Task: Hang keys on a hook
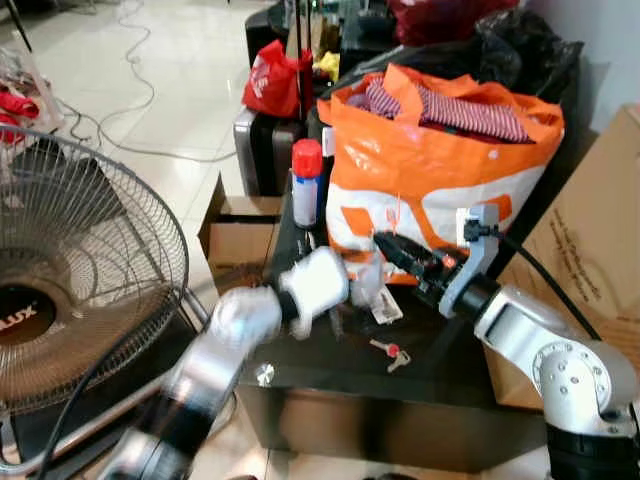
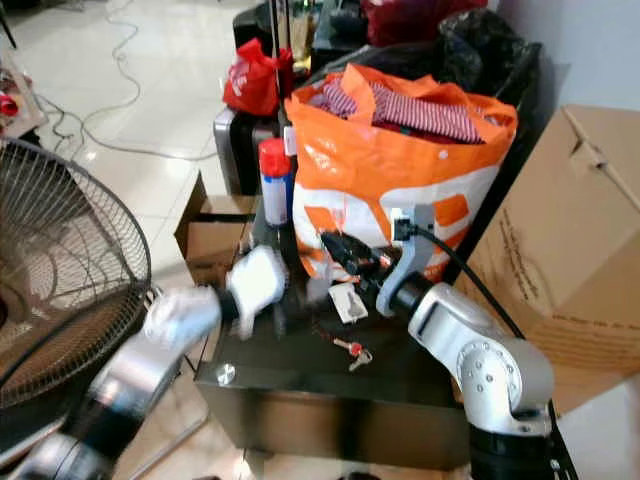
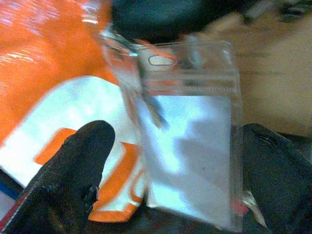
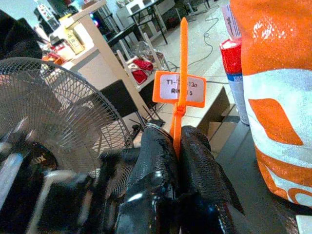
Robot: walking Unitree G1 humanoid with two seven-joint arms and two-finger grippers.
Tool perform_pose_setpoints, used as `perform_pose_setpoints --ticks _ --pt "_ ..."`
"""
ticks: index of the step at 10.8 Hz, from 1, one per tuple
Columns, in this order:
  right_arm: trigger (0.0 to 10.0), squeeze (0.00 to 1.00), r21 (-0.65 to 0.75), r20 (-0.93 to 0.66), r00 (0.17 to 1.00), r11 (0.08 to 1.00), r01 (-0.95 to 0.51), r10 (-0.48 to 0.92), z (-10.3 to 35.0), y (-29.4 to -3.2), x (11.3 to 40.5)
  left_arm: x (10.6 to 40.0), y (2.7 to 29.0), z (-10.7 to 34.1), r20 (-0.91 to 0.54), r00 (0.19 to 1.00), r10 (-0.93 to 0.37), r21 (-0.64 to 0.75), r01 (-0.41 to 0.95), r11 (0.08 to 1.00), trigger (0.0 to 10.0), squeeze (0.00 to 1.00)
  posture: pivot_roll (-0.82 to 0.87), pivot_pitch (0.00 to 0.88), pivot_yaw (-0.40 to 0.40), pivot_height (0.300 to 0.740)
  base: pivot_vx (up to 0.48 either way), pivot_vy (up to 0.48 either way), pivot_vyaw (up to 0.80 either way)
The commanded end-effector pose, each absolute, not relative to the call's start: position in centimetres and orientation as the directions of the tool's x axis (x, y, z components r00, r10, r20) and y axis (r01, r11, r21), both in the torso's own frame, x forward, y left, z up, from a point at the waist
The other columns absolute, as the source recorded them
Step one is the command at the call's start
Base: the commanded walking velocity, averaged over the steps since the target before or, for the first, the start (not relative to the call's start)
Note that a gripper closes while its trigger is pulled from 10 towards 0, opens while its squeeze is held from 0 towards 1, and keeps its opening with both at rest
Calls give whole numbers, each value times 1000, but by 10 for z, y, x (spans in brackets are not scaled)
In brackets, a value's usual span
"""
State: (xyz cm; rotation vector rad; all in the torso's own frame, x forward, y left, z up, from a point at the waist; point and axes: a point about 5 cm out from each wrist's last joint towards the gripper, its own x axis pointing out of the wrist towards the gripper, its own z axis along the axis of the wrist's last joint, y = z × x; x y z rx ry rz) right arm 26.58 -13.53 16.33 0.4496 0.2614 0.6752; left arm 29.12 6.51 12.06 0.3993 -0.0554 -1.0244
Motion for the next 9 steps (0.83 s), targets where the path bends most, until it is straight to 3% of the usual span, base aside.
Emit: perform_pose_setpoints --ticks 1,3,4,5,6,8,9 --pt "0 0 479 -71 757 688 -545 649 169 -135 266 296 63 121 -129 539 -833 342 812 472 10000 1000 -69 0 -10 740 0 0 0" --pt "0 0 483 -68 755 684 -548 653 169 -135 264 300 54 122 -107 519 -848 282 834 475 10000 1000 -74 0 -8 740 0 0 0" --pt "0 0 483 -64 757 684 -547 650 171 -136 264 302 49 118 -113 509 -853 260 844 469 10000 596 -83 0 0 740 0 0 0" --pt "0 0 481 -62 761 687 -544 645 171 -137 264 303 45 114 -136 492 -860 263 855 448 10000 82 -89 0 7 740 0 0 0" --pt "0 0 481 -59 763 688 -543 643 172 -137 264 305 47 112 -142 511 -848 254 846 468 10000 0 -95 0 13 740 0 0 0" --pt "0 0 479 -67 775 702 -527 628 170 -140 263 320 54 110 -182 661 -728 344 737 582 10000 0 -97 0 16 740 0 0 0" --pt "0 0 481 -69 776 703 -525 627 169 -140 262 322 57 110 -171 698 -696 341 704 623 10000 0 -98 0 19 740 0 0 0"
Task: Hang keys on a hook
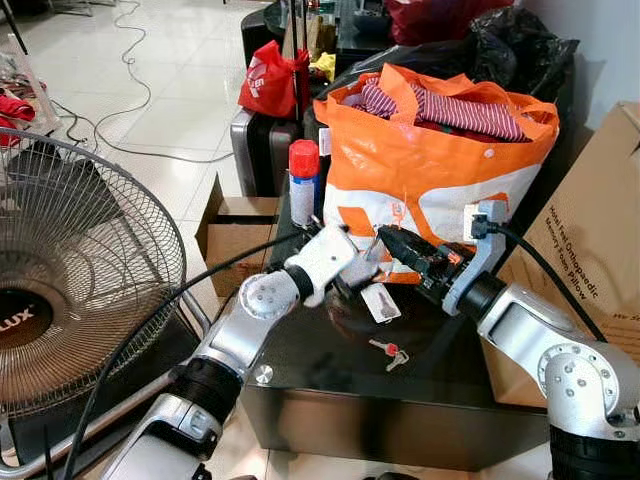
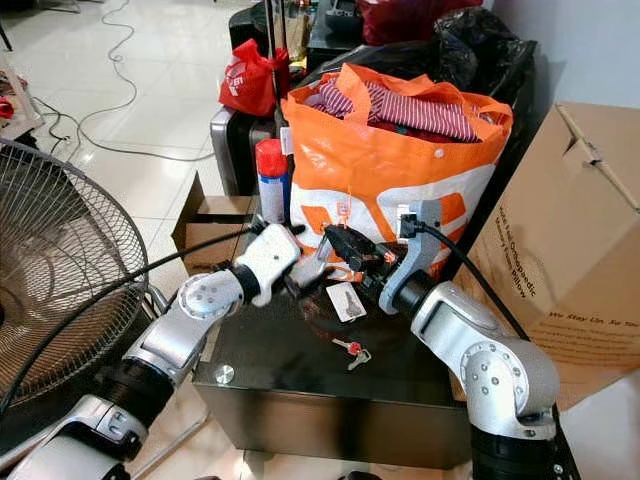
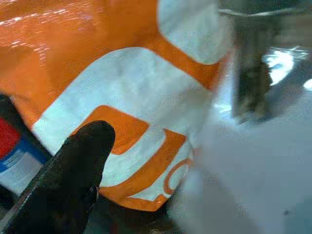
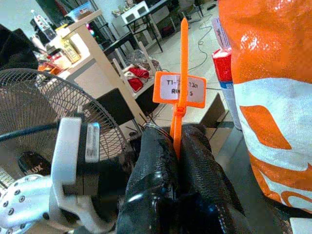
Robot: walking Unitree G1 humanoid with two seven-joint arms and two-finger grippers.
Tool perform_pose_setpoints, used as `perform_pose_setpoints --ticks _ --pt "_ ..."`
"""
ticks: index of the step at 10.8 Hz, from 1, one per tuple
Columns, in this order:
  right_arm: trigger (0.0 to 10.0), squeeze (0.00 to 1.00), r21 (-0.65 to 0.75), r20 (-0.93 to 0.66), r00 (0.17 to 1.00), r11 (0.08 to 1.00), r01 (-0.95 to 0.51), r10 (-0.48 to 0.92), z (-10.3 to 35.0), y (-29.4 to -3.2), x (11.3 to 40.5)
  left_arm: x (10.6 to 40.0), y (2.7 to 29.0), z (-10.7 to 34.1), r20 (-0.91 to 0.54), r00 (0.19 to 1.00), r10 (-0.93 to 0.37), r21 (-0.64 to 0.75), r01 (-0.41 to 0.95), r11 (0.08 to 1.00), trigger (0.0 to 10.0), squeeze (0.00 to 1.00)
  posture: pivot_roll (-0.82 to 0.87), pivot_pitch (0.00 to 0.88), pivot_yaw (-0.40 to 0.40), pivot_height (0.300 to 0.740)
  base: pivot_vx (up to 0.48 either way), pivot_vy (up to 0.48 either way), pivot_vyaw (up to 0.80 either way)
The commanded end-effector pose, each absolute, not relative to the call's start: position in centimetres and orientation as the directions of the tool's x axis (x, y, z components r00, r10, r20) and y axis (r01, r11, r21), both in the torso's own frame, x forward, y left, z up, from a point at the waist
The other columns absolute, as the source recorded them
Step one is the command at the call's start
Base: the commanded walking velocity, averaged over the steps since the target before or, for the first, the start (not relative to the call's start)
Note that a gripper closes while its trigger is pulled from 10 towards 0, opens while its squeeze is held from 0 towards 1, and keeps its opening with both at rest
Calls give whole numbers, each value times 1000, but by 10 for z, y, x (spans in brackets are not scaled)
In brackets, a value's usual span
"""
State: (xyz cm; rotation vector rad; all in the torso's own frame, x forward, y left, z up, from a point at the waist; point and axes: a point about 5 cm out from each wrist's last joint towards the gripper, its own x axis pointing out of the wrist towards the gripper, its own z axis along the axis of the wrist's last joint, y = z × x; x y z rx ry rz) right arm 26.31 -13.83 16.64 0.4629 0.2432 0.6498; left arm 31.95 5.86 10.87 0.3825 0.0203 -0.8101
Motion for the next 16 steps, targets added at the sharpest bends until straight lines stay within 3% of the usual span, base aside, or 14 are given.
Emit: perform_pose_setpoints --ticks 1,2,6,10,12,13,14,15,16 --pt "0 0 488 -70 780 704 -517 622 168 -141 261 317 62 111 -137 694 -706 315 707 633 10000 0 -99 0 23 740 0 0 0" --pt "0 0 487 -73 787 710 -508 613 168 -142 261 302 53 114 -101 585 -805 296 790 537 10000 0 -102 0 28 740 0 0 0" --pt "0 0 494 -71 785 705 -509 616 168 -140 261 284 35 116 -77 429 -900 234 885 402 10000 0 -111 0 28 740 0 0 0" --pt "0 0 496 -58 775 692 -525 629 172 -138 258 292 32 112 -113 504 -857 234 851 470 10000 0 -130 0 35 740 0 0 0" --pt "0 0 506 -52 774 685 -524 631 172 -139 257 300 32 109 -133 591 -795 244 797 552 10000 0 -131 0 28 740 0 0 0" --pt "0 0 508 -51 774 684 -524 631 173 -140 257 304 33 109 -131 617 -776 243 778 579 6667 0 -132 0 25 740 0 0 0" --pt "0 0 507 -53 776 686 -522 629 173 -141 258 304 32 111 -120 610 -783 244 783 572 941 0 -131 0 23 740 0 0 0" --pt "0 0 509 -55 779 689 -516 624 173 -142 258 299 28 113 -100 582 -807 240 801 548 0 0 -129 0 21 740 0 0 0" --pt "0 0 513 -54 780 687 -514 624 174 -141 259 296 27 110 -103 573 -813 245 807 537 0 0 -129 0 21 740 0 0 0"
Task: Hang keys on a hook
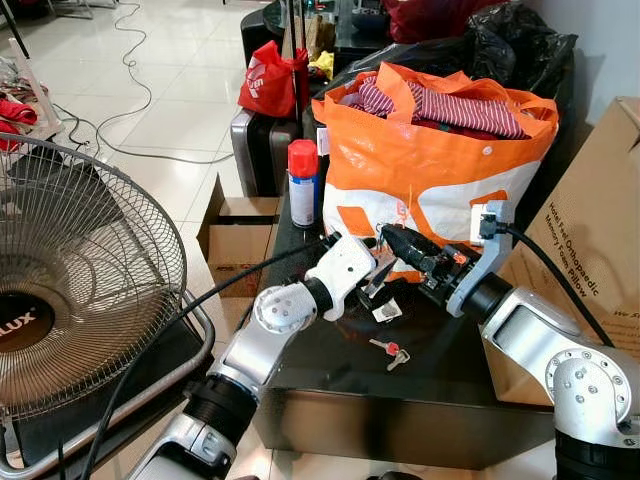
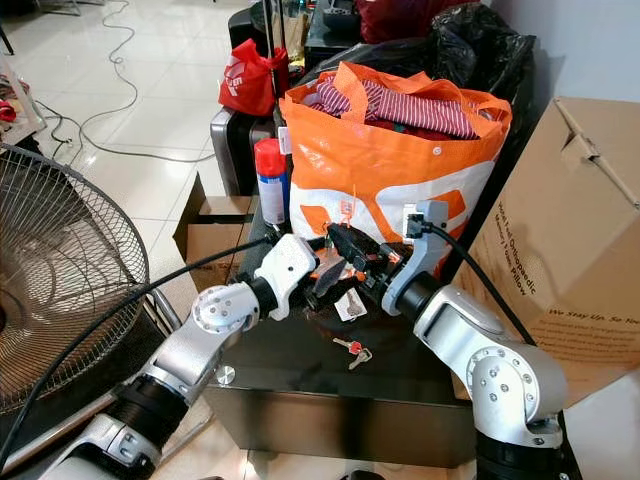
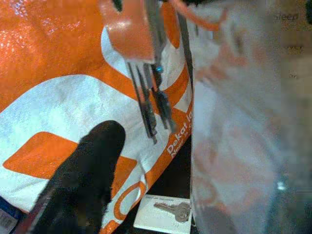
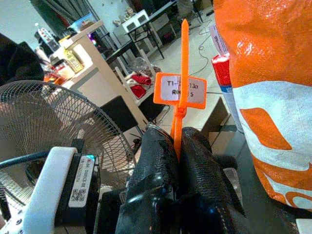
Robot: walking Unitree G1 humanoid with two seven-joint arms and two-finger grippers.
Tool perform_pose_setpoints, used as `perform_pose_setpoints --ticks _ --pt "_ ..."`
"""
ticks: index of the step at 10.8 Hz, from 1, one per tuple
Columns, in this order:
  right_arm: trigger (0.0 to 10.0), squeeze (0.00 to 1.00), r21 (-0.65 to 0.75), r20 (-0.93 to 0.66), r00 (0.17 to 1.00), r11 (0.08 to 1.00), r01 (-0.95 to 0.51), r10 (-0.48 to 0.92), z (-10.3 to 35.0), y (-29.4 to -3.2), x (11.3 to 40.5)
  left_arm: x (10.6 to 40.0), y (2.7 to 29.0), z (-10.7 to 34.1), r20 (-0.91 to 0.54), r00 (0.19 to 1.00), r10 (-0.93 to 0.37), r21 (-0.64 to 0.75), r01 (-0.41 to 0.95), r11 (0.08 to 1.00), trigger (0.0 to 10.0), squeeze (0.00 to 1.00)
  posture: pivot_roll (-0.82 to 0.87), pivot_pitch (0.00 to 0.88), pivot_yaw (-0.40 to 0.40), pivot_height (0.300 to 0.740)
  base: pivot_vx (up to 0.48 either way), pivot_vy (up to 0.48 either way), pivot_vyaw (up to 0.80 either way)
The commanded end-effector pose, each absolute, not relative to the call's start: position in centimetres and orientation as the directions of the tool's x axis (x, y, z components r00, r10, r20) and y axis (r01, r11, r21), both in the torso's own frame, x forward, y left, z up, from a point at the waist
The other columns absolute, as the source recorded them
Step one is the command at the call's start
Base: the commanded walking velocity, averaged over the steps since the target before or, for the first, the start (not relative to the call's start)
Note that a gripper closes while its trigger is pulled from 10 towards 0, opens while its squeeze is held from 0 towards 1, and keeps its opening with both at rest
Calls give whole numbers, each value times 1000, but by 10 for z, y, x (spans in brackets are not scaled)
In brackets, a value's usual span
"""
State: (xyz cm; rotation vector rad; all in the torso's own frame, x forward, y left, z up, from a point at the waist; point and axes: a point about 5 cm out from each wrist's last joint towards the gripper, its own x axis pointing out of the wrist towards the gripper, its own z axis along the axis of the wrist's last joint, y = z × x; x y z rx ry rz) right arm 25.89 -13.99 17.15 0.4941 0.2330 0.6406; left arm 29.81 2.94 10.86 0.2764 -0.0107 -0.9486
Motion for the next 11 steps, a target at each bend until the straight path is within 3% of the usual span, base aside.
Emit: perform_pose_setpoints --ticks 1,7,11 --pt "0 0 514 -54 779 686 -514 624 174 -141 259 295 24 110 -99 566 -818 242 811 532 0 0 -128 0 15 740 0 0 0" --pt "0 0 520 -56 770 677 -521 635 175 -139 261 292 23 114 -77 519 -851 217 842 494 0 0 -118 0 1 740 0 0 0" --pt "0 0 520 -60 771 679 -518 634 174 -140 261 294 21 122 -68 514 -855 293 830 475 0 0 -119 0 4 740 0 0 0"
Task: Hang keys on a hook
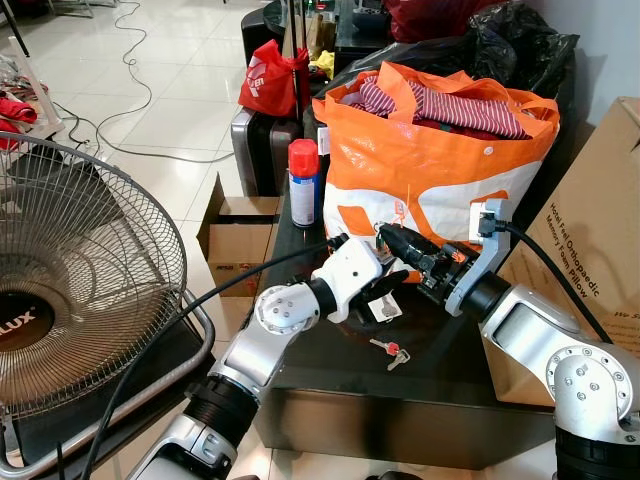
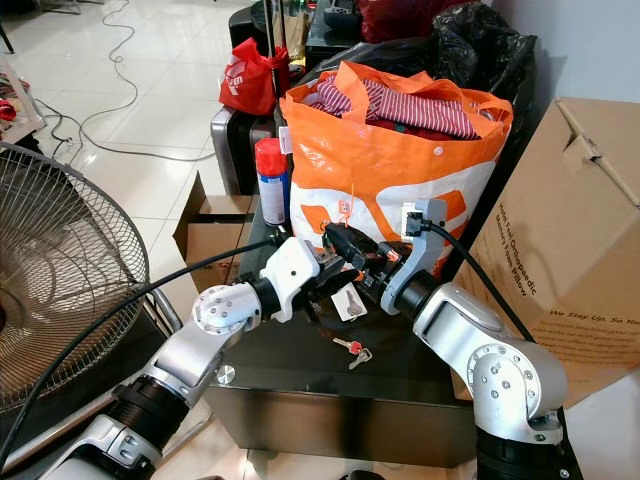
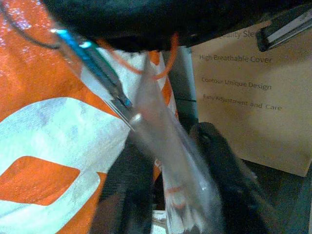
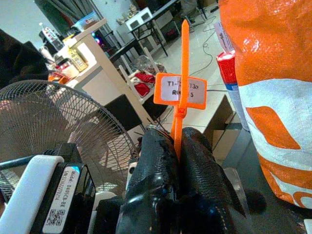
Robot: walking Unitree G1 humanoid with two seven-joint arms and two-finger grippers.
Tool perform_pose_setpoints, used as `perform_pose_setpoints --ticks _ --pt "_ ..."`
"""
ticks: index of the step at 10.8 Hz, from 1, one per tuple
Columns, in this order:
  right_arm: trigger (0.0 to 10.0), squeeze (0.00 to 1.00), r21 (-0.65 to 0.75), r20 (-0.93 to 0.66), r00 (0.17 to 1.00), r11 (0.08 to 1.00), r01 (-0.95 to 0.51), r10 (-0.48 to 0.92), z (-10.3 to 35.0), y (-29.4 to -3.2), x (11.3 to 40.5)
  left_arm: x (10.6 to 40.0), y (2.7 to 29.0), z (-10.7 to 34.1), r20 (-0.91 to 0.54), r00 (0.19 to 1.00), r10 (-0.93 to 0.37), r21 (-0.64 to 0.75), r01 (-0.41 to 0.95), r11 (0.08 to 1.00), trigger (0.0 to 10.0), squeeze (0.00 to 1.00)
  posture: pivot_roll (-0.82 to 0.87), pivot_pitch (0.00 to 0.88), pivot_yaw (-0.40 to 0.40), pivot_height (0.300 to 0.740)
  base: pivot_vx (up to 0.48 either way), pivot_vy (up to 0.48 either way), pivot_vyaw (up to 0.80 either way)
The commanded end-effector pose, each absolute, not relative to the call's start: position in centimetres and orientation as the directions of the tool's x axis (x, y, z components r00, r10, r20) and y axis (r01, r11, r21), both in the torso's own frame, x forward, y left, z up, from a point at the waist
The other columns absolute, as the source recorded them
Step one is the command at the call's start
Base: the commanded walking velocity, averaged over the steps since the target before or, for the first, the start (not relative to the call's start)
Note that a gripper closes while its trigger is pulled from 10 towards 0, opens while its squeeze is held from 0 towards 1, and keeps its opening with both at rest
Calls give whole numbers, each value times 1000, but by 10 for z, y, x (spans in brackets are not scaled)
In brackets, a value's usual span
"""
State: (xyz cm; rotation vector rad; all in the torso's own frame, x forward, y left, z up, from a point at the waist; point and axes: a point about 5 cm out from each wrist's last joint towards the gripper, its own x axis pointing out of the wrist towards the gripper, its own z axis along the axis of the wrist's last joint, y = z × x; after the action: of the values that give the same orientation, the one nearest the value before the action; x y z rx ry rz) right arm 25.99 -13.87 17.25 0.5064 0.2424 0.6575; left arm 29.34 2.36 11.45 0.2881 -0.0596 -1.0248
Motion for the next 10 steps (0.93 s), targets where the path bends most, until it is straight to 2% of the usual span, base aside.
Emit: perform_pose_setpoints --ticks 1,10 --pt "0 0 521 -62 772 680 -516 633 173 -139 261 294 21 122 -71 517 -853 307 825 474 0 0 -119 0 5 740 0 0 0" --pt "0 0 527 -63 773 679 -511 631 172 -138 264 303 31 128 -71 545 -836 367 793 486 0 0 -106 0 6 740 0 0 0"
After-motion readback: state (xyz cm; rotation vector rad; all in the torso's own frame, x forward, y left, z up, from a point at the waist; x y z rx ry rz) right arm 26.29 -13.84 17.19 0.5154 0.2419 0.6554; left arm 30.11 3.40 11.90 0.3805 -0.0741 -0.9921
